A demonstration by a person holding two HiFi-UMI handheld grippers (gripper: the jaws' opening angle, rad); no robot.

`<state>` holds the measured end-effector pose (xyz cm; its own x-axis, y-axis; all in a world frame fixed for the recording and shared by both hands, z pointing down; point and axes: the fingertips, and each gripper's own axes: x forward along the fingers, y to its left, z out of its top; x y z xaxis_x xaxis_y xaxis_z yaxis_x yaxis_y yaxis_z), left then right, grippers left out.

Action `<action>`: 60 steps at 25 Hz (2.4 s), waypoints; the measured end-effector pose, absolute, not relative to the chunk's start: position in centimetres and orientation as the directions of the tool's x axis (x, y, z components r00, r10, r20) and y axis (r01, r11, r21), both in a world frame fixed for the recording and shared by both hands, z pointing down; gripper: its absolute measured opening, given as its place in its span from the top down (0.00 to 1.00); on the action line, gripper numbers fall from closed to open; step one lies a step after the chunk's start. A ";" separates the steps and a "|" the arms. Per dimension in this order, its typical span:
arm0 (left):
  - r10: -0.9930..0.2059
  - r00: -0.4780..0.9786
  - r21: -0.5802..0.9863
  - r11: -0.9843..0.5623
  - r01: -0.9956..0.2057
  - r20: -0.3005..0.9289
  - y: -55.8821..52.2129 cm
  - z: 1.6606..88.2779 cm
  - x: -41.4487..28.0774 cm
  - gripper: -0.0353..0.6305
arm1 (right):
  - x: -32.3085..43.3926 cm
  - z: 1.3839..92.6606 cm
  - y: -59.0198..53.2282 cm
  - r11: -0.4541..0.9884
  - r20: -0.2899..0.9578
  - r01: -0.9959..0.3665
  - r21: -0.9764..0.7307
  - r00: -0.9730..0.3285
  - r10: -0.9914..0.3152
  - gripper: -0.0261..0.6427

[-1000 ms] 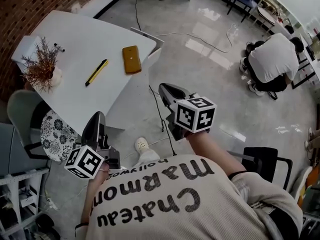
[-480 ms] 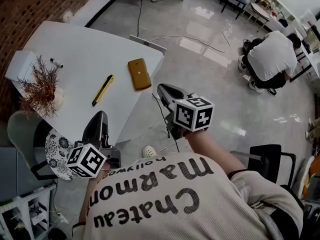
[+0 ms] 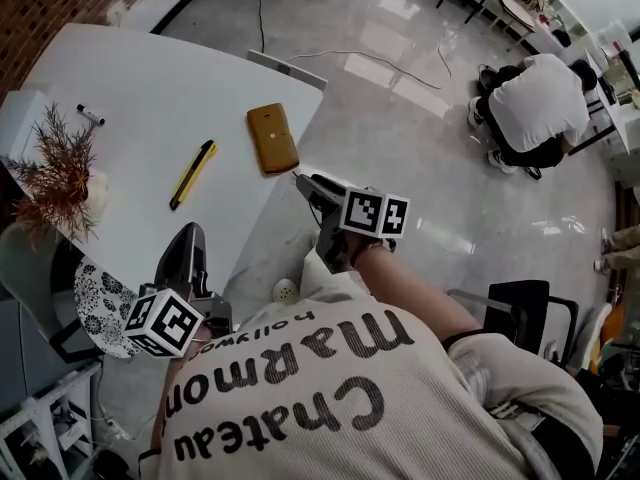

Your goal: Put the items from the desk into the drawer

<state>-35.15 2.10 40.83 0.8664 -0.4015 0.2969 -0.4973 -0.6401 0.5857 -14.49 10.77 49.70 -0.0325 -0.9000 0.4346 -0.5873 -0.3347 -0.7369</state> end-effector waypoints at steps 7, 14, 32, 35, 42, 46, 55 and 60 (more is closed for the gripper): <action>-0.474 0.821 0.577 -0.590 -0.564 0.318 0.3 41.2 -35.3 0.94 | -12.6 52.6 7.0 -0.352 0.414 -0.421 -0.836 -0.062 -0.908 0.59; -0.520 0.782 0.584 -0.534 -0.612 0.344 -0.2 41.7 -32.8 0.94 | -12.9 54.5 4.2 -0.368 0.466 -0.402 -0.838 -0.181 -0.866 0.66; -0.481 0.803 0.590 -0.553 -0.589 0.351 1.1 42.1 -25.4 0.94 | -10.5 53.0 7.5 -0.283 0.400 -0.339 -0.897 -0.351 -0.847 0.81; -0.459 0.819 0.597 -0.567 -0.568 0.344 1.2 42.0 -23.4 0.94 | -9.5 52.2 8.2 -0.265 0.386 -0.341 -0.902 -0.362 -0.848 0.83; -0.427 0.844 0.594 -0.603 -0.532 0.324 1.1 41.0 -18.3 0.94 | -5.3 49.9 8.9 -0.227 0.374 -0.389 -0.893 -0.358 -0.856 0.83; -0.434 0.848 0.591 -0.611 -0.526 0.305 0.4 40.2 -15.5 0.94 | -1.6 48.7 8.3 -0.215 0.359 -0.395 -0.893 -0.335 -0.871 0.83; -0.545 0.804 0.605 -0.565 -0.560 0.235 -2.1 38.3 -10.1 0.94 | 6.6 45.1 5.5 -0.123 0.325 -0.511 -0.851 -0.327 -0.887 0.83; -0.560 0.786 0.588 -0.553 -0.591 0.263 -3.8 38.1 -9.9 0.94 | 8.4 44.2 3.2 -0.110 0.297 -0.510 -0.853 -0.302 -0.906 0.83</action>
<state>-9.87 -3.81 38.07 0.7858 -0.5599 0.2628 -0.5905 -0.5527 0.5881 8.39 3.17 44.16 -0.3025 -0.9056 0.2973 -0.5100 -0.1098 -0.8531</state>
